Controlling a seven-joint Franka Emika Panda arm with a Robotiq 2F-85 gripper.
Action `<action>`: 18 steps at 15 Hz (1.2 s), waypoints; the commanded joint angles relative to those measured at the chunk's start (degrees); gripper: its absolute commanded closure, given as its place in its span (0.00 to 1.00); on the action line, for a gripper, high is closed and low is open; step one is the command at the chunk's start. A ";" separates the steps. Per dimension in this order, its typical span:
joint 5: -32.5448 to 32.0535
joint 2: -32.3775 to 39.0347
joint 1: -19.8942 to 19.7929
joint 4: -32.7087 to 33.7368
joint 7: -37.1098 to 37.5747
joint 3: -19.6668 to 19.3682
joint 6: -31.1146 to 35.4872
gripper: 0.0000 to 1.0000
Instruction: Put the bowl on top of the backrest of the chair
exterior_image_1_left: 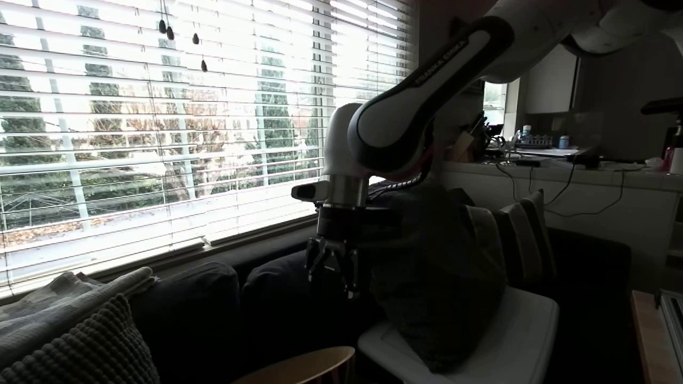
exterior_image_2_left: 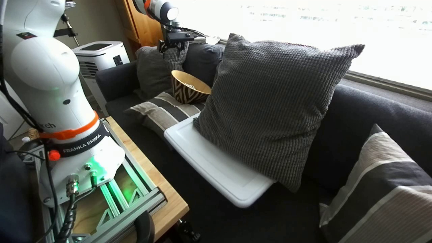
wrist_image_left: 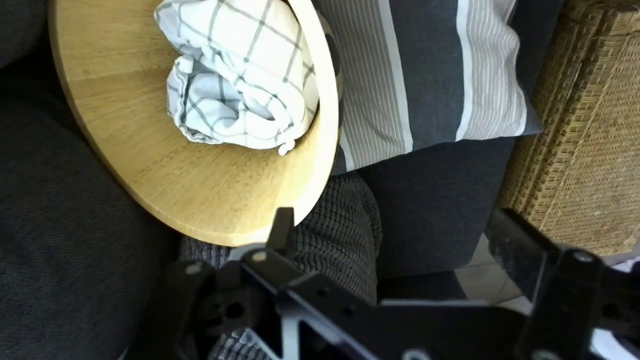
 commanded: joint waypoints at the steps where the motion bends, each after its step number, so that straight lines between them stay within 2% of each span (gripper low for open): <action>1: -4.11 6.38 0.39 4.67 2.91 0.83 -0.11 0.00; 6: -10.07 13.24 2.56 9.33 9.06 -0.04 -0.70 0.00; 8: -11.06 15.57 1.60 11.38 8.13 1.39 -2.49 0.00; 9: -10.72 12.91 0.63 8.00 8.35 1.94 -0.33 0.00; 18: -10.81 13.54 0.12 8.70 8.23 2.52 -0.45 0.00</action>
